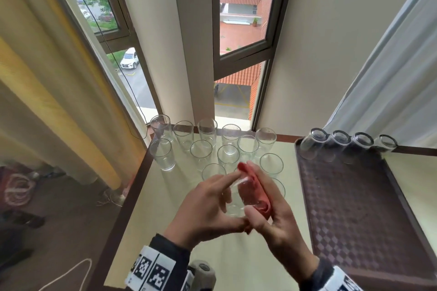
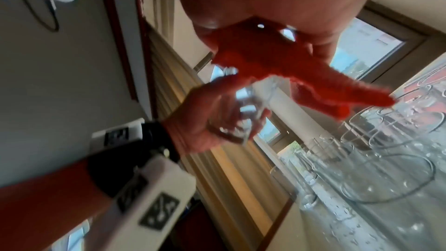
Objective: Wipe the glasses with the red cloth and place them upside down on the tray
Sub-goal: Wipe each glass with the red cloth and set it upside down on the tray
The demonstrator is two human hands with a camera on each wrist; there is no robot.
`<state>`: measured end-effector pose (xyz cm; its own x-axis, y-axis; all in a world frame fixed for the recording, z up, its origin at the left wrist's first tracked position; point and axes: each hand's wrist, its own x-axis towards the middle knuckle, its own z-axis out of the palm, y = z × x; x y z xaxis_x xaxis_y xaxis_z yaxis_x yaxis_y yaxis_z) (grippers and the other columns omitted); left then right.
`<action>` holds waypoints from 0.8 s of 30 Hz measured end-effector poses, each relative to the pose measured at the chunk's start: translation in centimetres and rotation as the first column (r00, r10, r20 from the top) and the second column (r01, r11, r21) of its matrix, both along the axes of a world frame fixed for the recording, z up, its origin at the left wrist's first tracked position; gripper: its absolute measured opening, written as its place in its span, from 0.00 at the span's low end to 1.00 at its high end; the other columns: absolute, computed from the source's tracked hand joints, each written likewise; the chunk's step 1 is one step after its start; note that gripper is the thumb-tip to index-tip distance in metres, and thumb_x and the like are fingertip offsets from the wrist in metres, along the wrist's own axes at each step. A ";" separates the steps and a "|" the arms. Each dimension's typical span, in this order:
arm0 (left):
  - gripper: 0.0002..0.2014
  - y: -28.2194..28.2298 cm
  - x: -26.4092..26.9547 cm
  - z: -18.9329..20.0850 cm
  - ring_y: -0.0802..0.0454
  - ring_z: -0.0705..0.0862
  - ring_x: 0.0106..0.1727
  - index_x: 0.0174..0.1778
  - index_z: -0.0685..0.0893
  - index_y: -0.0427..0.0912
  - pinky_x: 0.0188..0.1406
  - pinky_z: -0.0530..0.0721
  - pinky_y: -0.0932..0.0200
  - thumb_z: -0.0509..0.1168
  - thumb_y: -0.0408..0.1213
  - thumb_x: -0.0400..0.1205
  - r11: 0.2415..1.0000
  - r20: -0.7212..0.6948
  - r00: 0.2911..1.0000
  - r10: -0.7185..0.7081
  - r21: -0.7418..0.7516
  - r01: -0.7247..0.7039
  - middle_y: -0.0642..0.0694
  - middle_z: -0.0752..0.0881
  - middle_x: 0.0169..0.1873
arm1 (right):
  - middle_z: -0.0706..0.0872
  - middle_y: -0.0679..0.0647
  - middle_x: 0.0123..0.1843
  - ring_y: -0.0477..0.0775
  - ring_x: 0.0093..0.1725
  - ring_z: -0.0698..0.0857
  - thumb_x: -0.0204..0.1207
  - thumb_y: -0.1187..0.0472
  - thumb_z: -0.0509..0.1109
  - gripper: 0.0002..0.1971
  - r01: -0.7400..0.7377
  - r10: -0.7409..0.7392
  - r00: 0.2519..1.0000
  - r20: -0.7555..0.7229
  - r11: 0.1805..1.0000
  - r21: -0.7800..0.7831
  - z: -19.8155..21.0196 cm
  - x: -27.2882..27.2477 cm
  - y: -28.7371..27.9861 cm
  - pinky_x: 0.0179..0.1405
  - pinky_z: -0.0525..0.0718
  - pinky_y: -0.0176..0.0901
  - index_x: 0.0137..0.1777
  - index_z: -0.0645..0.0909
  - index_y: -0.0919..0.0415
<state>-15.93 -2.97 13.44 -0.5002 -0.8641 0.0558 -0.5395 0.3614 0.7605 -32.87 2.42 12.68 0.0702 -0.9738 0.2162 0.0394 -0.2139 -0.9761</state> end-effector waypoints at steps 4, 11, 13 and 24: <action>0.43 -0.5 0.4 0.6 0.60 0.78 0.36 0.79 0.71 0.67 0.38 0.85 0.54 0.69 0.66 0.64 0.995 0.118 0.993 0.032 -0.101 -0.020 0.58 0.78 0.40 | 0.85 0.59 0.49 0.41 0.35 0.78 0.72 0.45 0.71 0.33 0.014 -0.017 1.000 0.023 0.994 0.109 -0.5 0.7 -1.5 0.30 0.77 0.31 0.79 0.70 0.34; 0.37 -0.7 1.2 0.0 0.53 0.81 0.32 0.66 0.70 0.80 0.32 0.84 0.52 0.76 0.59 0.60 0.991 -0.110 0.989 0.102 -0.070 -0.110 0.54 0.81 0.37 | 0.76 0.43 0.48 0.42 0.41 0.74 0.78 0.39 0.70 0.29 0.172 -0.184 0.976 -0.118 0.980 -0.104 -1.3 1.8 -2.0 0.42 0.79 0.27 0.77 0.76 0.46; 0.36 -0.8 1.2 0.2 0.54 0.80 0.32 0.63 0.71 0.82 0.32 0.83 0.55 0.76 0.58 0.59 0.990 -0.141 0.984 0.109 -0.072 -0.120 0.54 0.81 0.36 | 0.76 0.48 0.51 0.46 0.45 0.73 0.79 0.40 0.68 0.27 0.206 -0.221 0.971 -0.096 0.968 -0.143 -0.8 2.2 -1.9 0.47 0.77 0.24 0.78 0.73 0.43; 0.44 -0.6 4.6 -0.1 0.53 0.83 0.32 0.73 0.78 0.62 0.30 0.83 0.64 0.78 0.63 0.57 0.973 -0.219 0.948 0.229 0.049 -0.224 0.53 0.82 0.35 | 0.89 0.56 0.64 0.38 0.48 0.90 0.71 0.82 0.70 0.30 0.154 -0.148 0.987 0.064 0.983 -0.098 1.3 5.7 -2.3 0.41 0.84 0.26 0.64 0.87 0.49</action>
